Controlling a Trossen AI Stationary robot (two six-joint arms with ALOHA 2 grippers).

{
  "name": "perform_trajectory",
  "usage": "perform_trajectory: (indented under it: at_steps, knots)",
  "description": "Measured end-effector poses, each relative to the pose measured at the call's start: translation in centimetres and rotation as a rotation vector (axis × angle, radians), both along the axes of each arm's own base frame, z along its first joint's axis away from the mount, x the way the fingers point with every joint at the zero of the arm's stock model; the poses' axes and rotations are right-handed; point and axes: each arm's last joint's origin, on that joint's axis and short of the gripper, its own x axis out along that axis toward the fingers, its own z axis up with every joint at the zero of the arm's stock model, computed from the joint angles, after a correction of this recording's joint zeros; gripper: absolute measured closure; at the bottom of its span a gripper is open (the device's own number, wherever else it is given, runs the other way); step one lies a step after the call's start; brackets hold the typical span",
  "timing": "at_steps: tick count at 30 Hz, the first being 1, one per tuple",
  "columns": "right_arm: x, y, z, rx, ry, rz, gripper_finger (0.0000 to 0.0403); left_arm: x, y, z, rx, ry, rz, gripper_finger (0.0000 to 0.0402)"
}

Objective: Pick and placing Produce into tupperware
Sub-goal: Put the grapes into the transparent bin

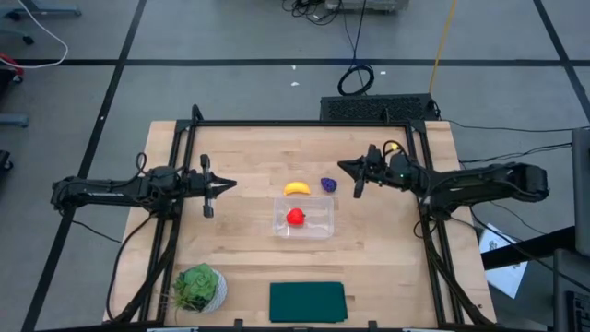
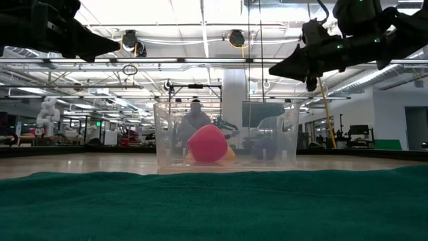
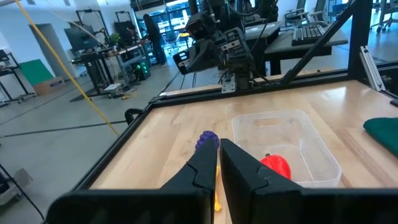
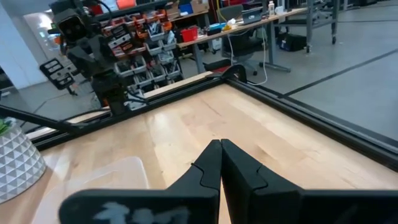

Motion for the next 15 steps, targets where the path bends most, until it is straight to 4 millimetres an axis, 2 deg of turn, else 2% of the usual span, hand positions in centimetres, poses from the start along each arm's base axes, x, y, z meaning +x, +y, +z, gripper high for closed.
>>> perform_trajectory:
  at_steps: [15]
  knots:
    - [1.7, -0.8, 2.9, 0.005, 0.080, -0.015, 0.0403, 0.0, 0.0, 0.0, 0.000, -0.001, 0.000, 0.0376]
